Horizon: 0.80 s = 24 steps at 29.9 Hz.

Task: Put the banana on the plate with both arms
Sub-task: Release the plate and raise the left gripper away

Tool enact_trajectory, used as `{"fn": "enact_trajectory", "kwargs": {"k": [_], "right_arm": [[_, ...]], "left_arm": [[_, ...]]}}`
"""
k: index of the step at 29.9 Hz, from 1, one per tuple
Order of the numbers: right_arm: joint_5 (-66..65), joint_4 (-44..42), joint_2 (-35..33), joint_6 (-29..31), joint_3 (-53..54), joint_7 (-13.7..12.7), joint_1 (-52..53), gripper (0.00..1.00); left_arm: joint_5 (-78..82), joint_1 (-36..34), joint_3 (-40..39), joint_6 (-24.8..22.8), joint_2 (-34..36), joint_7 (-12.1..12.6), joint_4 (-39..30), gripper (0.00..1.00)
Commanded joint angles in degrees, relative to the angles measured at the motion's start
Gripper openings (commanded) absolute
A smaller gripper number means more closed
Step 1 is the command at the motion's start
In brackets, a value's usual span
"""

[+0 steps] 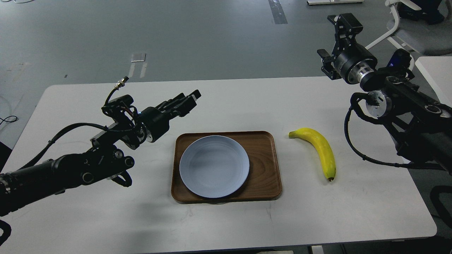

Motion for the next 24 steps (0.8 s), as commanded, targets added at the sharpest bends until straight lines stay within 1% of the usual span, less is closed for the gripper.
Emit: {"fn": "enact_trajectory", "kwargs": {"k": [1,2,3,4,6,8,12,13,14,16,19,21,22,24], "right_arm": [[-15.13,3.15,-5.76,-0.49,-8.44,4.96,1.56,1.0],[-23.69,3.5,-7.86,-0.93,-10.81,7.93,1.65,1.0],[-27.43,3.85,-8.84,-1.11,-11.44,9.44,1.65,1.0],[-33.73,4.73,-10.85,-1.98,-12.58,12.33,1.57,1.0],[-37.39,6.22,-12.97,-3.39,-13.55,14.11,1.04,1.0],[-38.72,10.08,-17.27,-5.06,-16.52,14.47,-0.1,1.0],[-39.07,12.91,-20.71,-5.68,-21.28,14.47,-0.19,1.0],[-39.16,13.08,-21.24,-5.86,-22.51,14.47,-0.19,1.0],[-39.16,13.08,-21.33,-6.12,-22.87,14.47,-0.28,1.0],[-39.16,13.08,-21.68,-8.39,-24.44,14.38,-0.63,1.0],[-38.46,13.35,-23.52,-8.67,-25.5,14.38,-0.81,1.0],[-38.46,14.65,-24.75,-8.5,-25.94,14.38,-0.9,1.0],[-38.37,16.75,-25.72,-8.41,-25.51,14.38,-0.9,1.0],[-38.28,18.26,-26.77,-8.49,-24.89,14.29,-0.63,1.0]], "left_arm": [[-7.92,-3.5,-4.42,-0.45,1.69,0.07,-0.86,0.98],[-10.11,-4.21,-5.73,-0.63,2.3,-0.02,-0.77,0.98],[-11.0,-4.3,-6.18,-0.72,2.83,-0.11,-0.77,0.98],[-12.32,-4.39,-7.23,-0.8,3.88,-0.19,-0.77,0.98],[-13.29,-4.48,-8.29,-0.89,4.41,-0.19,-0.77,0.98],[-15.48,-4.3,-11.0,-1.94,4.68,0.16,-0.77,0.98],[-21.19,-3.69,-14.7,-4.75,4.85,1.56,-0.33,0.98],[-25.47,-3.6,-16.02,-6.33,4.85,3.39,-0.15,0.98],[-27.86,-3.6,-16.55,-7.21,4.94,4.71,-0.07,0.98],[-37.59,-3.51,-17.61,-10.54,5.9,11.2,0.11,0.98],[-44.99,-3.51,-18.66,-13.1,7.22,14.91,0.11,0.98],[-47.3,-2.81,-19.19,-14.16,7.66,15.19,0.11,0.98],[-48.01,-2.02,-19.28,-14.34,7.84,15.36,0.11,0.98],[-48.01,-1.32,-19.89,-14.51,8.02,15.36,0.11,0.98]]}}
